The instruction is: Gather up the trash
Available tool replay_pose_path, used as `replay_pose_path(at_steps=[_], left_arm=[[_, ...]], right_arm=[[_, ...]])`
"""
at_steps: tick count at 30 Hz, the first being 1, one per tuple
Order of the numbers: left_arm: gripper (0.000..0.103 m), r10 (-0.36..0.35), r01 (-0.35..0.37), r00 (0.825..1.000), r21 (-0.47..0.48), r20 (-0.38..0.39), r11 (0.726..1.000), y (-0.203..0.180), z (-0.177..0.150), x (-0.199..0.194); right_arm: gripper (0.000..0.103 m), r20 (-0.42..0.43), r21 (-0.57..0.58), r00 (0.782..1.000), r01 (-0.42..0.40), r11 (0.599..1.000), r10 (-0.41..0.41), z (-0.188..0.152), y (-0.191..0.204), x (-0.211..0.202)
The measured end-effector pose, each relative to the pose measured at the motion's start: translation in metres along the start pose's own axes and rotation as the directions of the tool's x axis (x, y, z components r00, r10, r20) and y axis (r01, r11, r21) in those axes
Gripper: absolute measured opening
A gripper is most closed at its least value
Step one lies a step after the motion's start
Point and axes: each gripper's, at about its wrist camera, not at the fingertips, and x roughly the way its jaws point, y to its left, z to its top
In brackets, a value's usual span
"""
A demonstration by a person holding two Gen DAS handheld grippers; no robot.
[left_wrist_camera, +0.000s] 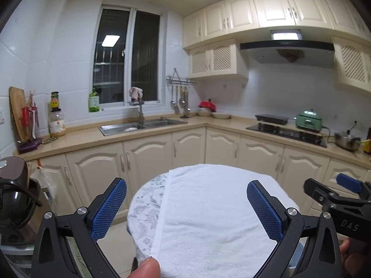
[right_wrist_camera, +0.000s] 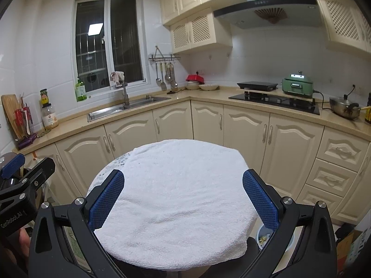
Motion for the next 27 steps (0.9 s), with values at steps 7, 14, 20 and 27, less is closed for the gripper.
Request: replay_pose_path(at_steps=[7,14,20,27], left_arm=[[0.102,0.006,-0.006,1.000,-0.027,-0.024,1.000,0.007,0.016,0.016],[0.102,-0.004,0.003,0.999,-0.028,-0.040,1.000,0.007,0.027,0.026],[0.102,-0.011,0.010,0.999,-0.026,-0.038,1.000,0.005,0.032,0.031],[0.102,-0.028,0.028,0.999,-0.023,-0.022,0.999,0.006,0.024,0.032]], right_arm=[[0.103,0.003,-0.011,1.000,-0.015,1.000,0.015,-0.002,0.001,-0.001],[0.103,-0.003,-0.009,1.000,-0.015,1.000,0.015,-0.003,0.001,0.001],[0.103,-0.003,-0.009,1.000,-0.022,1.000,0.022,-0.002,0.000,0.002],[0.103,-0.010,-0.005,1.000,-0.025,1.000,0.025,-0.003,0.001,0.006]])
